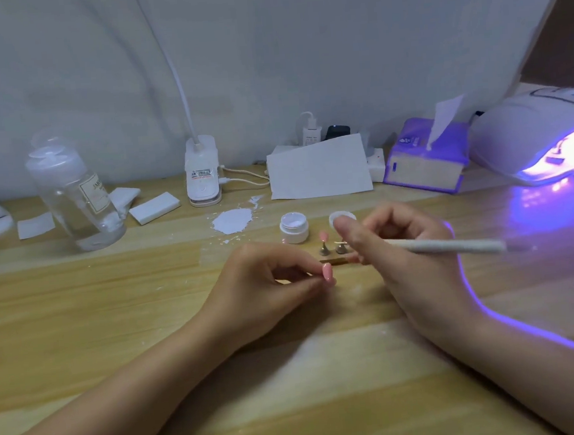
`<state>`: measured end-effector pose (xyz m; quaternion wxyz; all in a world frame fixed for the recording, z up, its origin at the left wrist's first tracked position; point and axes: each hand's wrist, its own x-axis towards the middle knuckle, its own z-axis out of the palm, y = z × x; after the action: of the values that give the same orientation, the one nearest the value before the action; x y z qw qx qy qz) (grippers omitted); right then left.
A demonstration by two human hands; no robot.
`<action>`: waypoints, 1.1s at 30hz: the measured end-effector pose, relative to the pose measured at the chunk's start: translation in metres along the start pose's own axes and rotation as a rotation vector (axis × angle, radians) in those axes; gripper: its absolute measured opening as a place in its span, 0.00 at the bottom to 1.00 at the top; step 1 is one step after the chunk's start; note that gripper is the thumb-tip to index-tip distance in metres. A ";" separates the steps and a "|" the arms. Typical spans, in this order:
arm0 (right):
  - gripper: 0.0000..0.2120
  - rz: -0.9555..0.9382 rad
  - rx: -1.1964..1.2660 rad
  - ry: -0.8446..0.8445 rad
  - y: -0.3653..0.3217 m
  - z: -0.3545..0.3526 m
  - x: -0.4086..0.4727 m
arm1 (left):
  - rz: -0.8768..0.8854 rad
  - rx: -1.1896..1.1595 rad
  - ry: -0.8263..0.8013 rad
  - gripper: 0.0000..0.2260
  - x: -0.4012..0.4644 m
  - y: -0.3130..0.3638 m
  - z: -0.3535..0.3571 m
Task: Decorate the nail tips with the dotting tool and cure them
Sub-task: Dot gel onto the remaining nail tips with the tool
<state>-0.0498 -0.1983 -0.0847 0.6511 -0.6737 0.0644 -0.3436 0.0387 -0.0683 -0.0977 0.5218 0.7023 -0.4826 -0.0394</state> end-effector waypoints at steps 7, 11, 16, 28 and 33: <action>0.17 0.033 -0.008 -0.102 0.004 0.005 0.002 | -0.075 -0.045 -0.075 0.03 0.000 0.001 0.000; 0.19 0.033 -0.030 -0.089 0.010 0.002 0.005 | -0.085 -0.053 -0.070 0.03 0.000 0.000 0.001; 0.19 0.013 -0.020 -0.085 0.013 0.002 0.005 | -0.107 -0.043 -0.067 0.02 0.000 -0.001 0.001; 0.19 0.022 0.023 -0.096 0.012 0.004 0.005 | -0.113 -0.043 -0.067 0.02 0.001 -0.002 0.002; 0.19 0.014 0.003 -0.099 0.011 0.003 0.005 | -0.105 -0.034 -0.076 0.02 0.001 -0.003 0.002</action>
<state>-0.0407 -0.2001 -0.0933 0.6569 -0.6885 0.0361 -0.3052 0.0404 -0.0701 -0.1006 0.5122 0.7157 -0.4638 -0.1015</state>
